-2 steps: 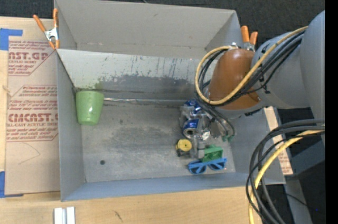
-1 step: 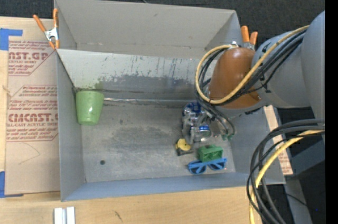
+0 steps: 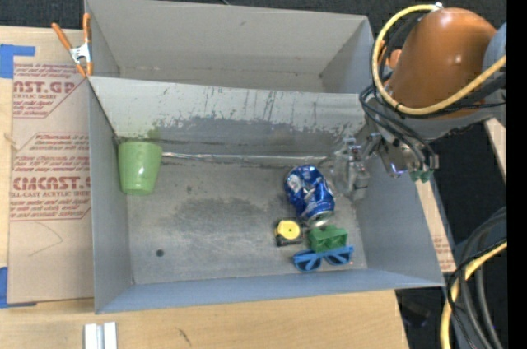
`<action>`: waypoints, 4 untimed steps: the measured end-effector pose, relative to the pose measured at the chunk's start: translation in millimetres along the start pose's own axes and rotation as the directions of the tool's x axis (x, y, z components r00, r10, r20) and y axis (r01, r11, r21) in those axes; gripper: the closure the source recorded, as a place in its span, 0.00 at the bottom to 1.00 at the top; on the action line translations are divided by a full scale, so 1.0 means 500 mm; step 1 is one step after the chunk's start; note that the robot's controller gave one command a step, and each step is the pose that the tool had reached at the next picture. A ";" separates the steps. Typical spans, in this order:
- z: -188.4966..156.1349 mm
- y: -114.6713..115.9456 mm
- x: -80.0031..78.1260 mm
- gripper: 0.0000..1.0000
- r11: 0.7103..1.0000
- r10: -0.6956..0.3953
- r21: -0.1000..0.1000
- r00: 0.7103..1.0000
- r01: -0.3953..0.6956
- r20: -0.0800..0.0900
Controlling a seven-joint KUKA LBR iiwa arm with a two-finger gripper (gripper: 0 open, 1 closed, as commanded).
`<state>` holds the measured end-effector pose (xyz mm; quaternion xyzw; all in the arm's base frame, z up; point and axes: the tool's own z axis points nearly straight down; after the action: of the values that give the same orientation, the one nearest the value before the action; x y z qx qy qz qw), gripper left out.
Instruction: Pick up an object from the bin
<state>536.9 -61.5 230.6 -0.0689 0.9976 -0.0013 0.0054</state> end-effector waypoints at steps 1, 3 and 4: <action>0.010 0.002 0.003 0.00 1.000 -0.001 -0.003 1.000 0.001 -0.008; 0.286 -0.003 -0.028 1.00 0.983 0.183 -0.003 0.983 -0.183 0.000; 0.100 -0.018 -0.055 1.00 0.981 0.194 -0.002 0.981 -0.194 0.001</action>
Offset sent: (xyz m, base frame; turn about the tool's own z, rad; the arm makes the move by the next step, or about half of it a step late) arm 0.0000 0.0000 0.0000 0.0000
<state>566.1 -66.8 180.8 0.0288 0.9996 0.0000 0.0058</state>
